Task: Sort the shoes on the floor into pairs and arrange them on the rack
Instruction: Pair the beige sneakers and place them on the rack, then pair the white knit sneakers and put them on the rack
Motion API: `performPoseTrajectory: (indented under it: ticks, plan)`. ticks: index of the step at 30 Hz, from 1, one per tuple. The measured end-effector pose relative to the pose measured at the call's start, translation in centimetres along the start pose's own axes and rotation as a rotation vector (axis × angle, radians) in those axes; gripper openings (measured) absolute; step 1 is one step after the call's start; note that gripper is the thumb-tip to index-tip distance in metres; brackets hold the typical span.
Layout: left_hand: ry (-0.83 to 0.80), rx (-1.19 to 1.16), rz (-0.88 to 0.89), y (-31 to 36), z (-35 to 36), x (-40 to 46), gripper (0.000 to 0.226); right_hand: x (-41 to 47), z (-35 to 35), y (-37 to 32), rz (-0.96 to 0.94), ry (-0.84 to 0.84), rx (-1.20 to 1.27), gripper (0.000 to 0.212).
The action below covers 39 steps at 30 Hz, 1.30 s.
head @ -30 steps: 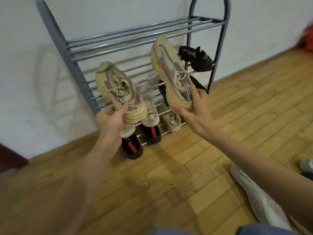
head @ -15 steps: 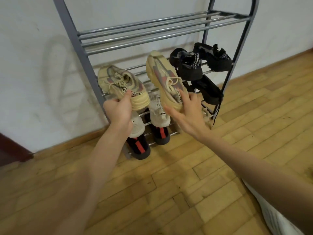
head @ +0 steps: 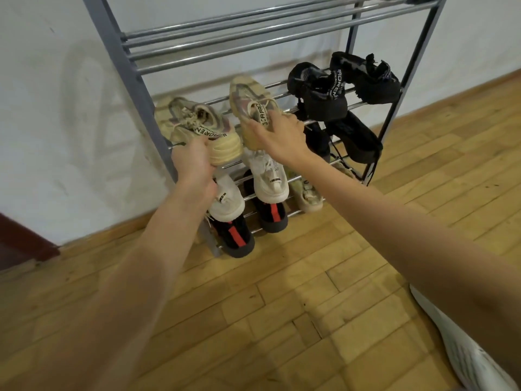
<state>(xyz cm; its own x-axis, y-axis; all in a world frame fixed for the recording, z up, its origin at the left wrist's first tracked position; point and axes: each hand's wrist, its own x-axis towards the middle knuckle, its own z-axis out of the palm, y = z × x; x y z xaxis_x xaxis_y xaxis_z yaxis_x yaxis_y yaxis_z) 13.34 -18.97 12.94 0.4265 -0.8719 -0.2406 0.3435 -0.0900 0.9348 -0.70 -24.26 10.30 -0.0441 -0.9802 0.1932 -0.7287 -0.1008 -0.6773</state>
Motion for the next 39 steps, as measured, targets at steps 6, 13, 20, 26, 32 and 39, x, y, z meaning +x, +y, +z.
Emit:
performPoseTrajectory:
  ticks: [6,13,20,26,32,39]
  plan:
    - [-0.026,0.039,-0.016,-0.3,-0.8,-2.3,0.02,-3.7,-1.6,2.2,-0.164,-0.032,-0.018,0.061]
    - [-0.029,0.24,0.02,-5.4,-2.0,-4.4,0.021,-10.6,-4.5,8.9,-0.243,-0.205,-0.244,0.061]
    - [-0.516,0.708,-0.044,-13.6,0.4,-8.2,0.013,-19.1,-9.3,20.8,0.084,-0.39,-0.356,0.053]
    - [-0.716,0.821,-0.145,-19.3,2.9,-11.9,0.012,-28.9,-11.3,29.5,0.482,-0.311,-0.377,0.053]
    - [-0.87,0.901,-0.21,-24.3,5.1,-15.3,0.011,-37.3,-9.1,34.5,0.74,-0.271,-0.302,0.085]
    - [-1.027,0.997,-0.21,-27.4,7.1,-18.5,0.011,-38.4,-6.7,37.5,0.871,-0.225,-0.299,0.118]
